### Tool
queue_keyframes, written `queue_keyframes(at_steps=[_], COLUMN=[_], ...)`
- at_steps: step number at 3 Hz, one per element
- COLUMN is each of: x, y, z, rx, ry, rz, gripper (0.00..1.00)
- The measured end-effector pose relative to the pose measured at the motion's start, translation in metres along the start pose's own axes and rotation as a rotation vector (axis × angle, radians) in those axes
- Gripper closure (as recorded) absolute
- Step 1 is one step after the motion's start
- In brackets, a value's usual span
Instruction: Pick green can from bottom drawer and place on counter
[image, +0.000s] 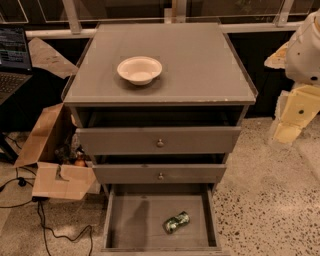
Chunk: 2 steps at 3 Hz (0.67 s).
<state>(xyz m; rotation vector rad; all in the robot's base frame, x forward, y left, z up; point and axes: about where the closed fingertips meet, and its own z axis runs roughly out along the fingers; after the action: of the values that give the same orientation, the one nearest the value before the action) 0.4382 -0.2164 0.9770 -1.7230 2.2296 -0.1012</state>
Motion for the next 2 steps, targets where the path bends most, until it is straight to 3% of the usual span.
queue_keyframes(at_steps=[1,2], x=[0.0,-0.0019], y=[0.0,0.003], z=[0.0,0.0004], rx=[0.0,0.021], ry=[0.0,-0.041], rz=[0.0,-0.02], gripper=[0.0,0.0])
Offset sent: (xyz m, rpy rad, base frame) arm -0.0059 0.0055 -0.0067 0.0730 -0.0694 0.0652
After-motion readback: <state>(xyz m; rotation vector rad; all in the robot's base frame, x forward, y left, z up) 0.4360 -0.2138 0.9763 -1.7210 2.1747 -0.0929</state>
